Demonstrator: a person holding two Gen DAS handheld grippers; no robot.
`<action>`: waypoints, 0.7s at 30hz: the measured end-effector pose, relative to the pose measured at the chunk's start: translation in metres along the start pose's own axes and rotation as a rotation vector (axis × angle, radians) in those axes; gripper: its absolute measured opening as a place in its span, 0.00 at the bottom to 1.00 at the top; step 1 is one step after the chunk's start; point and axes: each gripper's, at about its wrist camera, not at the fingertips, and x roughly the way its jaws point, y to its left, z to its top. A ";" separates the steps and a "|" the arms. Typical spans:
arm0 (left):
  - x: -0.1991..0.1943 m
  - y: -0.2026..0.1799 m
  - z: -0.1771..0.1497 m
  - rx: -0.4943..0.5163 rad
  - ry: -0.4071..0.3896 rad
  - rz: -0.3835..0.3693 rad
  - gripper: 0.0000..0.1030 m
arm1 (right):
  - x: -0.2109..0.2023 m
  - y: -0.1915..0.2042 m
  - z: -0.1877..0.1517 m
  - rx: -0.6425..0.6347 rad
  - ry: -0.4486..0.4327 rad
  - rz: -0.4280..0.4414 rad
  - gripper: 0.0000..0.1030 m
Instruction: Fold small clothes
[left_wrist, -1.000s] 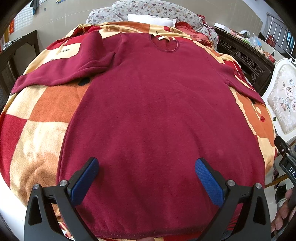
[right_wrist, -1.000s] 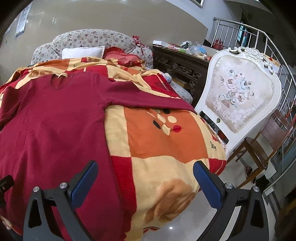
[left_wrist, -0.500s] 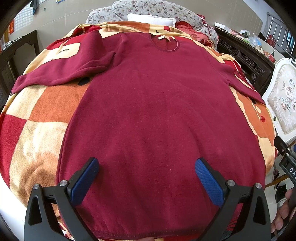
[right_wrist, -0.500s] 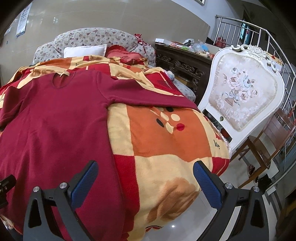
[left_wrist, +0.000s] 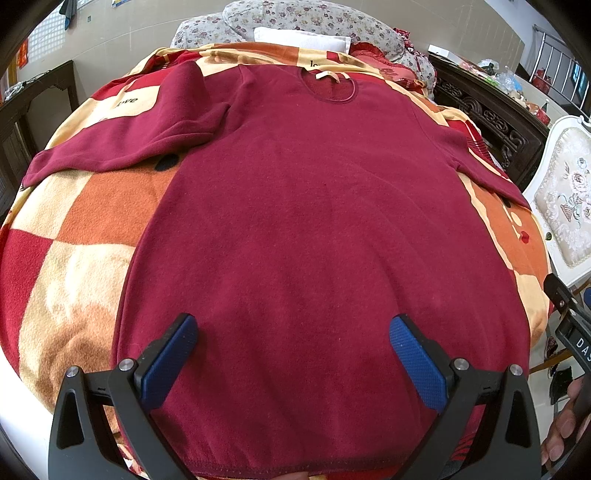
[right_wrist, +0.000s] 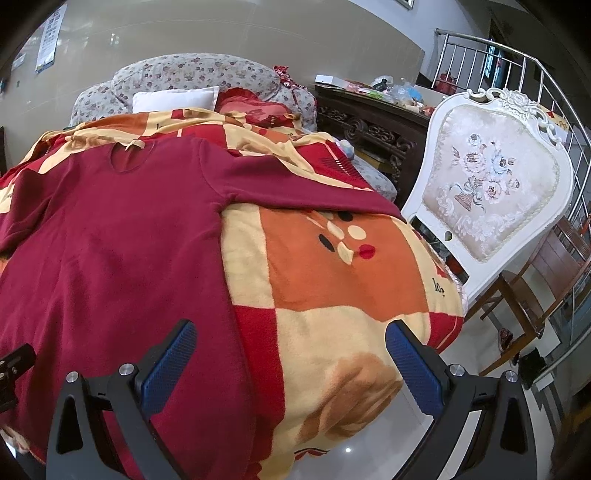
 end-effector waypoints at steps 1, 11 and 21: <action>0.000 0.000 0.000 0.000 0.000 0.000 1.00 | 0.000 0.000 0.000 0.001 0.000 0.002 1.00; 0.000 0.000 0.000 0.001 0.000 0.000 1.00 | 0.001 0.001 0.000 0.001 0.002 0.007 1.00; 0.002 -0.002 -0.001 0.003 0.002 0.004 1.00 | 0.002 -0.001 -0.001 0.001 0.001 0.005 1.00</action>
